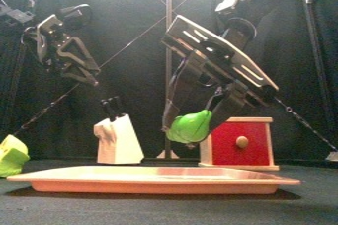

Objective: Put pea on plate

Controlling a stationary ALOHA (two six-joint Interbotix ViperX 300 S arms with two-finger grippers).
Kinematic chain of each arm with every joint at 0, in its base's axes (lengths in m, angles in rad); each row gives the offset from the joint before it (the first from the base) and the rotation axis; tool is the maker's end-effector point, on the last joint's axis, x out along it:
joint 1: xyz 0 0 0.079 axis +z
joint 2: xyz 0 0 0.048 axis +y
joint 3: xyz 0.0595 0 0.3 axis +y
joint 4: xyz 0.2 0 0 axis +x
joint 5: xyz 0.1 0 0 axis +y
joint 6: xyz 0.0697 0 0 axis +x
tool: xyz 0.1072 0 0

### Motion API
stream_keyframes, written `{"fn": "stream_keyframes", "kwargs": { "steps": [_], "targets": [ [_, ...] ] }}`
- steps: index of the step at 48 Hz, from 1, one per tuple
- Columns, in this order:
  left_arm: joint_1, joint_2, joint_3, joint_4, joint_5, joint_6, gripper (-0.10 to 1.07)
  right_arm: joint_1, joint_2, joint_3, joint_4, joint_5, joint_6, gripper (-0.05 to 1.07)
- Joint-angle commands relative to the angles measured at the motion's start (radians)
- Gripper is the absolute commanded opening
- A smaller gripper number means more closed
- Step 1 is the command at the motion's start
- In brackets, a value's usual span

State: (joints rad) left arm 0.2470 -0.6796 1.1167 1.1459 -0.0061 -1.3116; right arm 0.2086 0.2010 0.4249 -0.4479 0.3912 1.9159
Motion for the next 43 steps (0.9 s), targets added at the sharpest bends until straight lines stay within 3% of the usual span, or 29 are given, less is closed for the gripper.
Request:
{"fn": "stream_keyframes", "kwargs": {
  "steps": [1,28,43],
  "targets": [
    [0.003,0.0,-0.012,0.002,-0.003,0.0,0.86,-0.008,-0.008,-0.038,-0.006,-0.005,-0.003,0.54],
    [0.003,0.0,-0.011,0.0,-0.003,0.0,0.86,-0.011,0.041,-0.071,-0.003,-0.005,-0.005,0.55],
    [0.005,0.0,-0.009,0.0,-0.003,0.0,0.86,-0.011,0.054,-0.072,-0.005,-0.005,-0.006,0.67]
  ]
}}
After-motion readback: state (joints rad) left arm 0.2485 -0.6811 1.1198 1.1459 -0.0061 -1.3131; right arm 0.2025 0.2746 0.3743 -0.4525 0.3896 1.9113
